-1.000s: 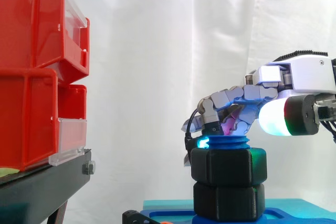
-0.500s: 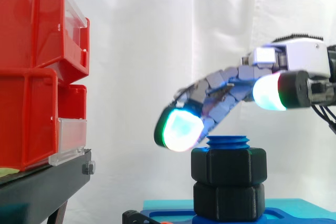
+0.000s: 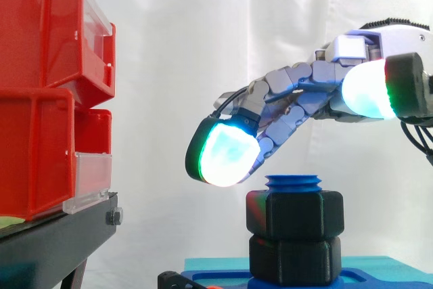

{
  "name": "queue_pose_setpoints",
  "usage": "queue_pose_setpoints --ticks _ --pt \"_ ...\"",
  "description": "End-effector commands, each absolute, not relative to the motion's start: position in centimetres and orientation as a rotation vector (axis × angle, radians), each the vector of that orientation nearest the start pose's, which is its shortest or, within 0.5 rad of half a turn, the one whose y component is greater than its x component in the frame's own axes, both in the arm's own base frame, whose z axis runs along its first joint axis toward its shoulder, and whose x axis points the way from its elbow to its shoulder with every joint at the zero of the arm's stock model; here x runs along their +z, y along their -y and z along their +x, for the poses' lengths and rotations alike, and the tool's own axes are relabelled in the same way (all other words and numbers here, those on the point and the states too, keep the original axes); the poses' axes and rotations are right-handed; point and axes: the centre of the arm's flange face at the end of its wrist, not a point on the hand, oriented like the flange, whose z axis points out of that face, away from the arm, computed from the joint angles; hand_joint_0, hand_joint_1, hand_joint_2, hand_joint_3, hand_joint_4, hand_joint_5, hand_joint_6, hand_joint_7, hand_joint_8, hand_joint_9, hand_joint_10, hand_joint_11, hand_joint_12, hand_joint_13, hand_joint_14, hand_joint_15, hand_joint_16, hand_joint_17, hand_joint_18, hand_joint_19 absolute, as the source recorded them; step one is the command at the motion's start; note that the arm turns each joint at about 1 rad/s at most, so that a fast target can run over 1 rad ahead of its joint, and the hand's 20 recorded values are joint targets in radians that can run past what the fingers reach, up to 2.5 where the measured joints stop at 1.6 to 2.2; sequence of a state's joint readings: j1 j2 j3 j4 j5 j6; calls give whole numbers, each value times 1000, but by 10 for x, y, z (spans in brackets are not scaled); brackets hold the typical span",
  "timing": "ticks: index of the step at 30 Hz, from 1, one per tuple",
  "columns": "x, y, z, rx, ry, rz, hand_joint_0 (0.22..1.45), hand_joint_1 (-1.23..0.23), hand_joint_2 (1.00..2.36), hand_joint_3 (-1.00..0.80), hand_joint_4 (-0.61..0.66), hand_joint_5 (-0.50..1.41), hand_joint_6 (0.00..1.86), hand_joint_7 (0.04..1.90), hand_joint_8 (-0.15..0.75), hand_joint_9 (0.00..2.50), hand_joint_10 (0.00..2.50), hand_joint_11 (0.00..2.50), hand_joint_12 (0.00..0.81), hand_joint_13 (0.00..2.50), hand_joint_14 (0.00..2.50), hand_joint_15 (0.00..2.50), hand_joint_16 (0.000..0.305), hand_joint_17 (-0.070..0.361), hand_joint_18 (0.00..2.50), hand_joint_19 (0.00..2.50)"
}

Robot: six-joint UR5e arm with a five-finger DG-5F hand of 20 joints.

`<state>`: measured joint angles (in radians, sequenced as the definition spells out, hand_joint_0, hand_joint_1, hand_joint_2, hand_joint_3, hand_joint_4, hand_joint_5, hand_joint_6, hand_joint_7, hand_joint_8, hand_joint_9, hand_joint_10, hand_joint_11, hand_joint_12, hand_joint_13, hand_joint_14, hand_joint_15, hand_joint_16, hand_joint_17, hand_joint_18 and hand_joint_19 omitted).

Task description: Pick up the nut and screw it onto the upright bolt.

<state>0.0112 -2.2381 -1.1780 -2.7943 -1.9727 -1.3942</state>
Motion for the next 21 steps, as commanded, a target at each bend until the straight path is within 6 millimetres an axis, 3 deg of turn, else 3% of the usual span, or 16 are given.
queue_pose_setpoints --ticks 1,11,21 --pt "294 79 741 459 -1500 -200 487 -87 1000 -500 213 -121 502 714 224 520 0 0 301 265 0 0 31 71 0 0" --pt "291 75 741 459 -1501 -182 488 -82 1000 -500 216 -114 502 744 230 520 0 0 304 271 0 0 32 72 0 0" --pt "270 78 735 448 -1508 -165 494 -85 1000 -500 226 -95 503 841 240 550 0 0 298 304 0 0 32 71 0 0"
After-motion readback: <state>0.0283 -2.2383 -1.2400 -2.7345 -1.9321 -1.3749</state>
